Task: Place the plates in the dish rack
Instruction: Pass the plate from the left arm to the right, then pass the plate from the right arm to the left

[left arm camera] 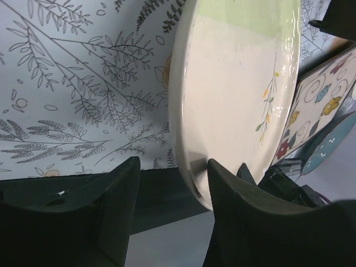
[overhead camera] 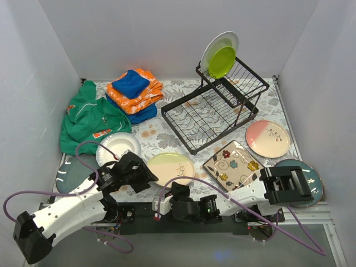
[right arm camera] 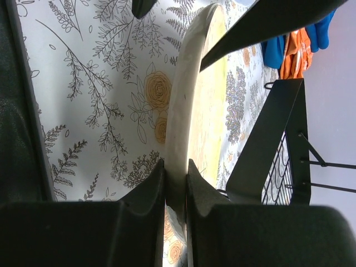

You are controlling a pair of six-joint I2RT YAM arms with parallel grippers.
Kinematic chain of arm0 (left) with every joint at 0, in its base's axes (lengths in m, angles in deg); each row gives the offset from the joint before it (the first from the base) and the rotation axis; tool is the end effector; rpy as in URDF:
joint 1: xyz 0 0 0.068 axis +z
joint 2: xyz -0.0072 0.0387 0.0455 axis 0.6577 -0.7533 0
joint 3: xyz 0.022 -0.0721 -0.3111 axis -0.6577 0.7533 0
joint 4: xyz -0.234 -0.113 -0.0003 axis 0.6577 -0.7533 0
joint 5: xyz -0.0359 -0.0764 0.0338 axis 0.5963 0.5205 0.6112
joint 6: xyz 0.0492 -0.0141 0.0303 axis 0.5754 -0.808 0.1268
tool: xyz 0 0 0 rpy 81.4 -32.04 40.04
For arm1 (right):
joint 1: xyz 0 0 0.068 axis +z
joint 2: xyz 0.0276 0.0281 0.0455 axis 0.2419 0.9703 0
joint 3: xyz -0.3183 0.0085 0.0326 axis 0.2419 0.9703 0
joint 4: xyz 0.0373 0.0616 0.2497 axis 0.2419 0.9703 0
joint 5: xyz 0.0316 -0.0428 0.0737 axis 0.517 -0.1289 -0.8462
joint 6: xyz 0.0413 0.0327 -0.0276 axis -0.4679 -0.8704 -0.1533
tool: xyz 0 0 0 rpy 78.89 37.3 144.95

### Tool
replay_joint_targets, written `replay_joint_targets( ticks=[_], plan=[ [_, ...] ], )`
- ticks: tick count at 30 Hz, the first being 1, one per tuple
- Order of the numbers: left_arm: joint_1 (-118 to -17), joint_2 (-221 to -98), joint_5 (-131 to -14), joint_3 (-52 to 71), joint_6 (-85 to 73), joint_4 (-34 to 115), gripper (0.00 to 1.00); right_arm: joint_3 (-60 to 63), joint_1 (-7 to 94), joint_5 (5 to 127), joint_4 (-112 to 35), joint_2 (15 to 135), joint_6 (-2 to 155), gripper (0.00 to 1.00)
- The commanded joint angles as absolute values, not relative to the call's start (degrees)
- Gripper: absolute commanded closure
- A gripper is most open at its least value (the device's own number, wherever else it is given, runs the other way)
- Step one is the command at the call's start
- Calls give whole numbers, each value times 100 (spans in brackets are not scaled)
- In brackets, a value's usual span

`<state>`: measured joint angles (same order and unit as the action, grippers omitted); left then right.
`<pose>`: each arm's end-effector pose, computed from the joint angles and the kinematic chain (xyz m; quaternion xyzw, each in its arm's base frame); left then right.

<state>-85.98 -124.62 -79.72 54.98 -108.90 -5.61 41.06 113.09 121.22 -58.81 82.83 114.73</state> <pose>0.0669 -0.0677 0.2185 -0.5469 0.7891 -0.2766 0.0411 -0.0149 0.2970 0.2131 -0.6478 0.5121 -0.0534 0.5615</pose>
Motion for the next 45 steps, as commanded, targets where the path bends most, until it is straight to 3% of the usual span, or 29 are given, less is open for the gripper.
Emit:
replay_joint_targets(
  ticks=[1,13,17,19,20,21,24,26,32,34,37,41,45],
  plan=[
    [-8612,-12723,-8008,5534,-14424,-83,50,3982,11297,11696,-6220,8050,10919,99],
    [-8612,-12794,-8307,5542,-14485,471,61,3789,11165,11442,-5939,7760,10524,99],
    [-8612,-12706,-8342,5525,-14591,480,81,3657,11173,11494,-5886,7883,10515,99],
    [-8612,-12584,-8403,5507,-14625,436,99,3631,11173,11433,-5842,7901,10532,99],
    [-8612,-12539,-8429,5507,-14643,410,100,3613,11165,11389,-5816,7901,10558,93],
    [-8612,-12496,-8499,5507,-14643,384,100,3570,11165,11328,-5694,7892,10559,77],
    [-8603,-12311,-8623,5490,-14635,243,100,3464,11174,11073,-5422,7848,10480,45],
    [-8612,-12197,-8702,5490,-14600,146,100,3411,11174,10906,-5307,7848,10454,36],
    [-8612,-12047,-8860,5393,-14257,-91,100,3078,11165,10537,-4788,7734,10549,29],
    [-8612,-12047,-8948,5297,-13968,-248,100,2955,11147,10370,-4463,7637,10716,20],
    [-8603,-12108,-9141,5059,-13415,-416,100,2542,11007,9914,-3613,7541,11059,19],
    [-8612,-12196,-9326,4752,-12774,-504,100,1849,10561,8457,-2268,7321,11733,19],
    [-8612,-12118,-9423,4541,-12210,-478,100,1592,9971,6750,-792,7049,12588,1]
  ],
)
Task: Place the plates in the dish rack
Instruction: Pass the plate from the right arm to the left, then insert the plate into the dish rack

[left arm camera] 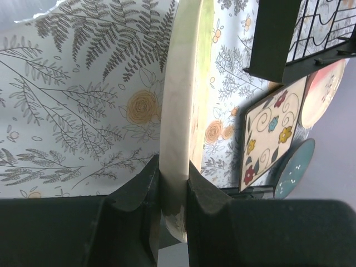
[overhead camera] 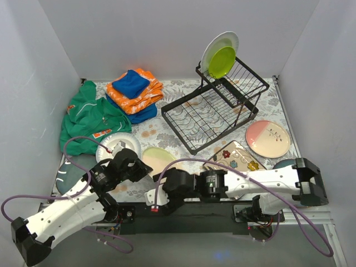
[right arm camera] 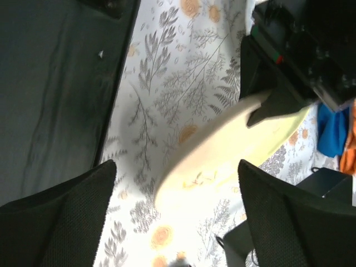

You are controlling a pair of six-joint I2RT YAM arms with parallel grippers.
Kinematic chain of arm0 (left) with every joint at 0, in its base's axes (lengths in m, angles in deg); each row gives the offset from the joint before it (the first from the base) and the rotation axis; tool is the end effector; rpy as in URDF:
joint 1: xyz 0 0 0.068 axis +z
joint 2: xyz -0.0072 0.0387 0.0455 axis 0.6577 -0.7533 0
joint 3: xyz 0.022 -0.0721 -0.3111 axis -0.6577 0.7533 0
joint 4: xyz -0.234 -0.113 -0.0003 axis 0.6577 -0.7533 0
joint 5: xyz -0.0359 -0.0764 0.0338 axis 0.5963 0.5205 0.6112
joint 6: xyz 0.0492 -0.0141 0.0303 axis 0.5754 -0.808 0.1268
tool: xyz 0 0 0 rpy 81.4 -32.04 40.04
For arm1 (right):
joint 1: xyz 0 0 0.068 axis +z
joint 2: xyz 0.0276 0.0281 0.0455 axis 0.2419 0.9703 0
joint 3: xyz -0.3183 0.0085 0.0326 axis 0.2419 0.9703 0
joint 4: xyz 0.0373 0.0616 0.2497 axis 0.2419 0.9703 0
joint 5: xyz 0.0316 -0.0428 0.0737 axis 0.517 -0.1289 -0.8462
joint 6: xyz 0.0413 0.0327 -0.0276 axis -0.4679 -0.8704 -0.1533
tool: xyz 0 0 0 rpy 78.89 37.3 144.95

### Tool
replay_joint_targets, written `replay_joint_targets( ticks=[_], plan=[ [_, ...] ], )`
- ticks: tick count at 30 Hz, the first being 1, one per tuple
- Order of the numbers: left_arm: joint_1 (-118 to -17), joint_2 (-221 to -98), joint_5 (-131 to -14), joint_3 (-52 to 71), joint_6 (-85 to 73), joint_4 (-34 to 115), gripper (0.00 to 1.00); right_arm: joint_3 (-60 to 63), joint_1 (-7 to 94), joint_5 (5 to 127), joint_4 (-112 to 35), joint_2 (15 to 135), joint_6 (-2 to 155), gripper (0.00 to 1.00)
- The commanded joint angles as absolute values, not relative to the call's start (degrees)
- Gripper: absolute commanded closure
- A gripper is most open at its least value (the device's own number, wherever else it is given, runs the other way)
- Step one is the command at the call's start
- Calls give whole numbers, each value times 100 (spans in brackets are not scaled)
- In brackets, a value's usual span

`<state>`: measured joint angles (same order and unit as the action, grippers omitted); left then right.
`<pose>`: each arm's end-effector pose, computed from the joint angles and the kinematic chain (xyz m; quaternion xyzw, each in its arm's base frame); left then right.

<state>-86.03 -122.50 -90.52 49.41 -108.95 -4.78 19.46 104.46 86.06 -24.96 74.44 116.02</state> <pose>0.0753 -0.0647 0.2540 -0.5581 0.7487 -0.3291 0.1402 0.0070 0.3091 0.3139 -0.7578 0.4663 0.1278 0.4382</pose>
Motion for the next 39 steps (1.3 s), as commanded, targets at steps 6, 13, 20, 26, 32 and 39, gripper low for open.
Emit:
replay_joint_targets(
  ticks=[6,13,20,26,32,39],
  plan=[
    [-8612,-11845,-9326,4479,-11076,40,100,1557,8899,6124,-393,6565,12967,2],
    [-8612,-11958,-9124,4040,-9644,313,100,1609,7108,5414,-375,5880,12853,1],
    [-8612,-12354,-8816,3487,-8255,296,100,1978,5866,4789,-367,5116,12695,2],
    [-8612,-12530,-8676,2933,-7166,312,100,1978,4961,4683,-244,4807,12633,2],
    [-8612,-12880,-8395,2309,-6269,682,100,2242,4293,4691,-95,4421,12598,2],
    [-8603,-13646,-8131,1526,-5503,1191,100,2760,3502,4551,20,3779,12510,2]
  ],
)
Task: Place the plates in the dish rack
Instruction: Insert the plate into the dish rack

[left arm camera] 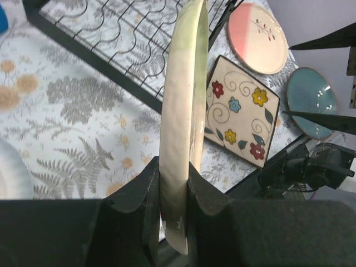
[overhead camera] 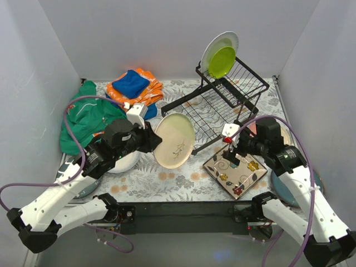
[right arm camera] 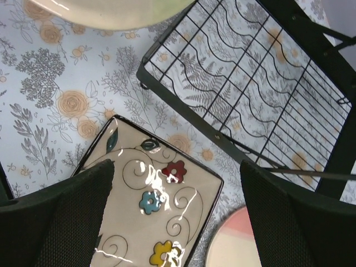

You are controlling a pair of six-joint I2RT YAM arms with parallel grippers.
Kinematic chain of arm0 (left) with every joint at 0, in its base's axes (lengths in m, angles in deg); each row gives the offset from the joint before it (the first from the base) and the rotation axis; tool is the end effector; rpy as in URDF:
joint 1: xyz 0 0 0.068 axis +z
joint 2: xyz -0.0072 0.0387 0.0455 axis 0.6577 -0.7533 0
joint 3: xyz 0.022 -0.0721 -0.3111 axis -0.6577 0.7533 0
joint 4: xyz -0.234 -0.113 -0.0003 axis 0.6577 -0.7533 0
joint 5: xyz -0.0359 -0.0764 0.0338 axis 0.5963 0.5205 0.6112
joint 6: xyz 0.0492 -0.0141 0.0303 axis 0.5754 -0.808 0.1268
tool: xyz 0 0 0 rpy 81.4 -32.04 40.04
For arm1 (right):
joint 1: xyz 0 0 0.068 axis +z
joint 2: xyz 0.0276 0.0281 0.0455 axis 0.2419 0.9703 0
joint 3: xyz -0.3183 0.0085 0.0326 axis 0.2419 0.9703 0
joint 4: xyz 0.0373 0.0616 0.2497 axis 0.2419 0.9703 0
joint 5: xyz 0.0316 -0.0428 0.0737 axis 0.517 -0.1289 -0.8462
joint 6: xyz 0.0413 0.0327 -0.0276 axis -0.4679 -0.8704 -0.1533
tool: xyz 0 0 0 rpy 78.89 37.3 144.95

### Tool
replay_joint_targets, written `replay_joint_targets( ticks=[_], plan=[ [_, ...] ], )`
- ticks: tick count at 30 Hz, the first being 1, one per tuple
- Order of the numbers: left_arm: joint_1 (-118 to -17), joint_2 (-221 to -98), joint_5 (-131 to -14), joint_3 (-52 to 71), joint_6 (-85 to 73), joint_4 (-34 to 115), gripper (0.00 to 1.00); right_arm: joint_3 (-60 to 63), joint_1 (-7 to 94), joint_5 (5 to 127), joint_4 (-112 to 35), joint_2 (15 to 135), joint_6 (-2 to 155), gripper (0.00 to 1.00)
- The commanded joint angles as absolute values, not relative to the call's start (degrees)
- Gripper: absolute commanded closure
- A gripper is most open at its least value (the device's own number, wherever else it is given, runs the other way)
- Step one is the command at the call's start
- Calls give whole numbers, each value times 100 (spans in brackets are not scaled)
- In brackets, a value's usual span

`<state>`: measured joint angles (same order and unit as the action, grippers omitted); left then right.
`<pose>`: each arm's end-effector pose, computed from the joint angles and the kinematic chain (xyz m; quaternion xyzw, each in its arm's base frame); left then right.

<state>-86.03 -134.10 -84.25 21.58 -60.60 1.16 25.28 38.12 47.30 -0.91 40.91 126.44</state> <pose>0.1089 -0.1048 0.4026 -0.1737 0.8338 -0.4173 0.3170 0.1183 0.0740 0.3613 -0.5638 0.6538 0.1180 0.4907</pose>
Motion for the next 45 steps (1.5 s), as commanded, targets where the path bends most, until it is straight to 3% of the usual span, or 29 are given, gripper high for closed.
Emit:
replay_joint_targets(
  ticks=[1,28,45],
  plan=[
    [-8612,-13725,-8105,1447,-5416,1235,100,2830,3457,4559,3,3666,12519,1],
    [-8603,-15816,-7604,-1110,-3930,1991,100,3648,2358,4015,-340,3532,12387,2],
    [-8586,-18172,-7472,-3878,-3262,2888,100,3745,2235,3848,-375,3638,12413,2]
  ],
)
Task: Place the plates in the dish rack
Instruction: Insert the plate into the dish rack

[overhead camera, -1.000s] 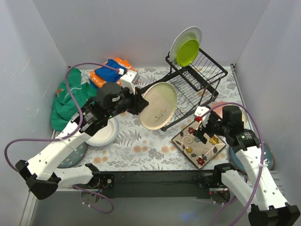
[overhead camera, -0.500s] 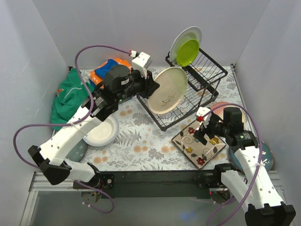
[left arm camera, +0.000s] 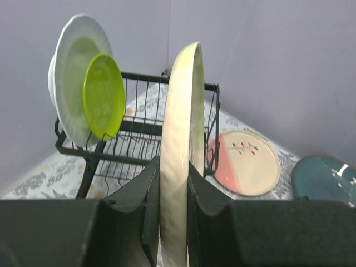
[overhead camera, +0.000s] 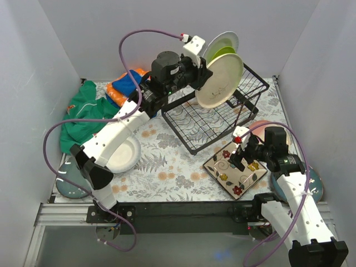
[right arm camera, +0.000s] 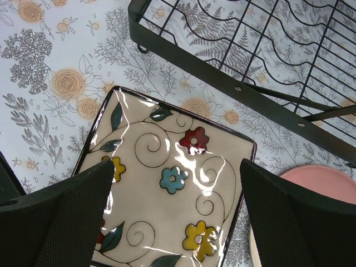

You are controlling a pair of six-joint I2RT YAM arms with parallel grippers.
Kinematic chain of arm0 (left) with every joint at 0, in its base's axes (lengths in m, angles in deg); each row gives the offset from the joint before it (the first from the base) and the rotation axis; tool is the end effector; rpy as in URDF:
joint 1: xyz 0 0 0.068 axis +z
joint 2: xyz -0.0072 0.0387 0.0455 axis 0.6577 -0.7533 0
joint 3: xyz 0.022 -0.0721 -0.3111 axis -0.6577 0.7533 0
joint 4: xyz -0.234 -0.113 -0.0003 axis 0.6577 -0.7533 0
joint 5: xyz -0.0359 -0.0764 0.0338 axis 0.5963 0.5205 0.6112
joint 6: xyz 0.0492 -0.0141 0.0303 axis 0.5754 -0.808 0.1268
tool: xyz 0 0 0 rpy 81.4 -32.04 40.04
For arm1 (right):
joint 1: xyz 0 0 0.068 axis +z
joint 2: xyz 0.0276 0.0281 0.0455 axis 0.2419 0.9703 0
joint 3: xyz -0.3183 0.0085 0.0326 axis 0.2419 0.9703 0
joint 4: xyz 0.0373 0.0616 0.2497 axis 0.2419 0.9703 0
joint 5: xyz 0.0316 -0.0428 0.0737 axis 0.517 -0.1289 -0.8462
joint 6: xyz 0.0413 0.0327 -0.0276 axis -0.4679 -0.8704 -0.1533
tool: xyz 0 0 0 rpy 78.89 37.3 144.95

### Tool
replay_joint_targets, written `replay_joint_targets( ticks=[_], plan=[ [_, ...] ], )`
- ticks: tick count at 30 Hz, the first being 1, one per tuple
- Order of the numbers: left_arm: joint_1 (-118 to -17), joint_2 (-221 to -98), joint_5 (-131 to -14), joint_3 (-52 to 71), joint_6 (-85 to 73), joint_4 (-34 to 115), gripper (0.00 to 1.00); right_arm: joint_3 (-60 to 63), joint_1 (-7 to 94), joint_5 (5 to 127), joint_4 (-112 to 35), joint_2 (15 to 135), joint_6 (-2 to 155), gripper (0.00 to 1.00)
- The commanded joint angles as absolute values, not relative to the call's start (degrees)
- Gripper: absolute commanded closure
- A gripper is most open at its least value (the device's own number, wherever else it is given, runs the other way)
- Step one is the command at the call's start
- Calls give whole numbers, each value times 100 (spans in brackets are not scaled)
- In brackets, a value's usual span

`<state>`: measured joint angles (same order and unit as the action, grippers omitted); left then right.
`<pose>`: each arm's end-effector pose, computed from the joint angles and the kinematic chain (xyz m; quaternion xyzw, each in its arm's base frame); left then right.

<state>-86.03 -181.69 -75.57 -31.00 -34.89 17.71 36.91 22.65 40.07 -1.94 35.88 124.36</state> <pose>0.2771 -0.2819 0.5356 0.0583 0.7366 -0.4815 0.4713 0.1133 0.0415 0.3067 -0.4756 0.7315 0.1313 0.4706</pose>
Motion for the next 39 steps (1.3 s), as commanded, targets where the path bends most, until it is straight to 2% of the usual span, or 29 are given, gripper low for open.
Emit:
replay_joint_targets(
  ticks=[1,8,26,39],
  plan=[
    [-8568,-18373,-7393,-4106,-3244,2940,100,3745,2235,3839,-375,3629,12413,2],
    [-8410,-19332,-7226,-5188,-3235,3396,100,3754,2209,3769,-375,3708,12413,2],
    [-7839,-20633,-6681,-5963,-3349,5427,100,3780,1954,3522,-296,3901,12466,2],
    [-7549,-21196,-6364,-6226,-3516,5938,100,3754,1761,3356,-182,4095,12545,2]
  ],
)
